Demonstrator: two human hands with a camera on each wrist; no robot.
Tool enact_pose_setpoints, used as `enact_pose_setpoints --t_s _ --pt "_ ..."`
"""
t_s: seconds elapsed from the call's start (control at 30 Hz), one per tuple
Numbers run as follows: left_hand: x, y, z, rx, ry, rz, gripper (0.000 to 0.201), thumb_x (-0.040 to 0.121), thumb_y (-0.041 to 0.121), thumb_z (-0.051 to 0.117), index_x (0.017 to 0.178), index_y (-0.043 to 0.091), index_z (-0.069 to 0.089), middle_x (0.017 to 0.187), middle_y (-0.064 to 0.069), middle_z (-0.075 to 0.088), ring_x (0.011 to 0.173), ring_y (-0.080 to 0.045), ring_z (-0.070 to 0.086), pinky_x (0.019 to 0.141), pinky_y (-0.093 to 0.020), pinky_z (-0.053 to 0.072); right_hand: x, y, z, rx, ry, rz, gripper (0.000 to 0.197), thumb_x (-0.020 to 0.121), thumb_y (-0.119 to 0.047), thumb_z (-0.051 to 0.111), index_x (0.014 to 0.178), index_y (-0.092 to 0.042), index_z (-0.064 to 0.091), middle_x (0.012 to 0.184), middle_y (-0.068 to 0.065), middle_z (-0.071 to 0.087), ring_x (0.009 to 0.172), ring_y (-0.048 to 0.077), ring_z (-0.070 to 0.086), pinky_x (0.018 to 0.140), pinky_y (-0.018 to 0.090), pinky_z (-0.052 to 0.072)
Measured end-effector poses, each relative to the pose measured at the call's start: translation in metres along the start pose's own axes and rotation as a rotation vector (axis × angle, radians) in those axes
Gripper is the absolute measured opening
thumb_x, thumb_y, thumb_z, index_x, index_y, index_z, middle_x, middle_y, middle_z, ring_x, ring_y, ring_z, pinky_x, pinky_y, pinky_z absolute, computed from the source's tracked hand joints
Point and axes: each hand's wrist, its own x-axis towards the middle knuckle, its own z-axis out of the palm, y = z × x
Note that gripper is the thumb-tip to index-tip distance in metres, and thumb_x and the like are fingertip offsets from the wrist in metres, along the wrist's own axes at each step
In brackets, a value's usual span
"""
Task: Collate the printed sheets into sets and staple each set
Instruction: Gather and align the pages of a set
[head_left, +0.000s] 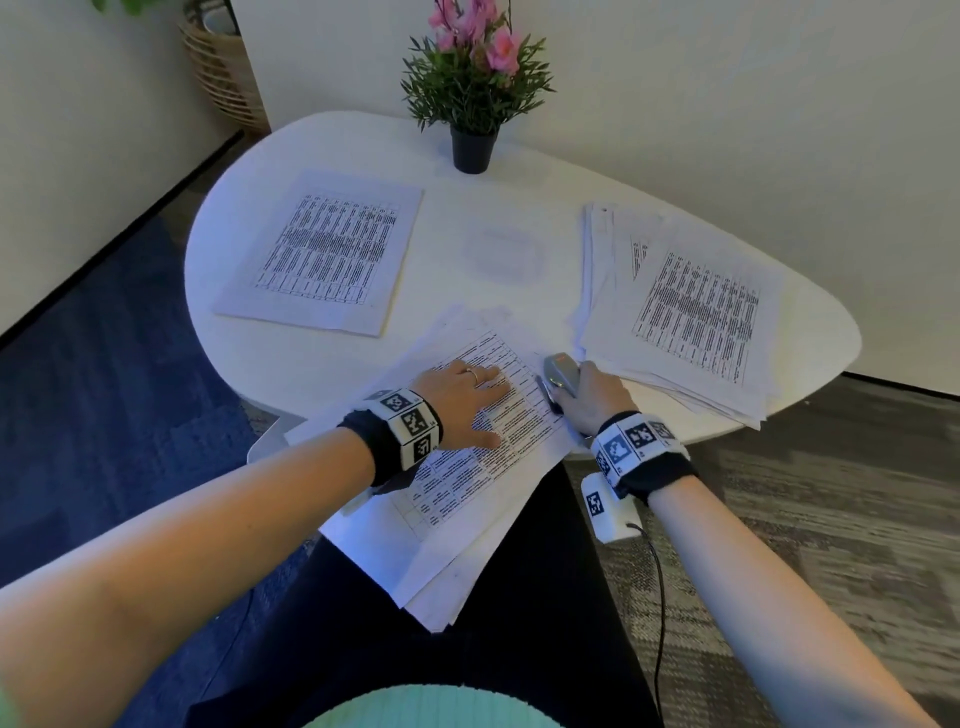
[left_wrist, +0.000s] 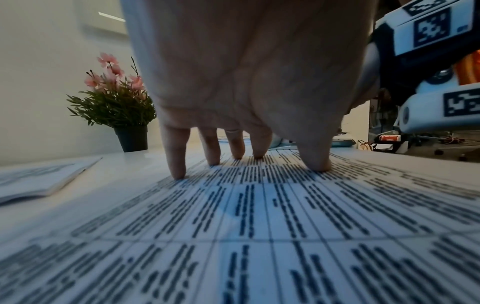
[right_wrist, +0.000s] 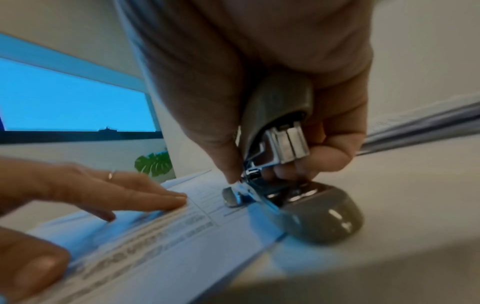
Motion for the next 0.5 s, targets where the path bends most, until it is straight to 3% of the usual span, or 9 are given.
enact_pose_setpoints --t_s 0.1,0.17,0.27,0.37,0.43,0.5 --pt "0.0 0.002 0.0 0.022 0.026 -0.052 0.084 0.082 0.076 0.039 0.15 0.032 0.016 0.155 0.003 0.022 0.136 -0.025 0.028 0.091 -0.04 0.045 0.009 -0.014 0.002 -0.099 0.011 -0.007 0.04 0.096 -0.037 0.047 0.121 -0.007 0.039 0.109 0.017 0.06 0.093 0.032 0.06 0.07 0.035 0.046" --pt "0.004 0.0 -0.004 0.033 0.043 -0.062 0.082 0.081 0.076 0.042 0.147 0.031 0.025 0.148 0.001 0.032 0.129 -0.024 0.036 0.086 -0.039 0.046 0.015 -0.022 0.003 -0.155 0.03 -0.017 0.03 0.096 -0.031 0.047 0.116 -0.009 0.04 0.109 0.016 0.059 0.089 0.031 0.059 0.068 0.035 0.044" --pt "0.015 -0.012 -0.012 0.015 0.066 -0.052 0.076 0.079 0.072 0.05 0.142 0.032 0.036 0.143 0.0 0.039 0.126 -0.024 0.039 0.094 -0.042 0.045 0.022 -0.03 -0.001 -0.21 0.026 -0.035 0.023 0.096 -0.022 0.046 0.114 -0.008 0.04 0.105 0.015 0.058 0.076 0.028 0.051 0.062 0.033 0.038" --pt "0.023 -0.023 -0.01 -0.066 -0.002 -0.042 0.084 0.078 0.073 0.052 0.148 0.034 0.025 0.158 0.002 0.015 0.143 -0.025 0.018 0.111 -0.051 0.028 0.027 -0.035 -0.002 -0.205 0.041 -0.04 0.022 0.096 -0.02 0.044 0.113 -0.008 0.04 0.104 0.015 0.06 0.077 0.028 0.052 0.062 0.033 0.038" --pt "0.024 -0.026 -0.006 -0.122 -0.053 -0.056 0.089 0.079 0.073 0.049 0.151 0.036 0.013 0.161 0.007 -0.001 0.147 -0.023 0.006 0.116 -0.053 0.018 0.028 -0.039 -0.002 -0.164 0.03 -0.007 0.024 0.097 -0.02 0.042 0.115 -0.006 0.042 0.111 0.016 0.058 0.094 0.03 0.057 0.067 0.035 0.041" --pt "0.025 -0.026 -0.004 -0.128 -0.049 -0.076 0.091 0.079 0.074 0.048 0.151 0.036 0.009 0.16 0.007 -0.002 0.147 -0.024 0.006 0.116 -0.052 0.018 0.028 -0.046 0.0 -0.133 0.021 -0.007 0.029 0.097 -0.023 0.039 0.118 -0.003 0.043 0.117 0.017 0.056 0.109 0.031 0.055 0.076 0.037 0.043"
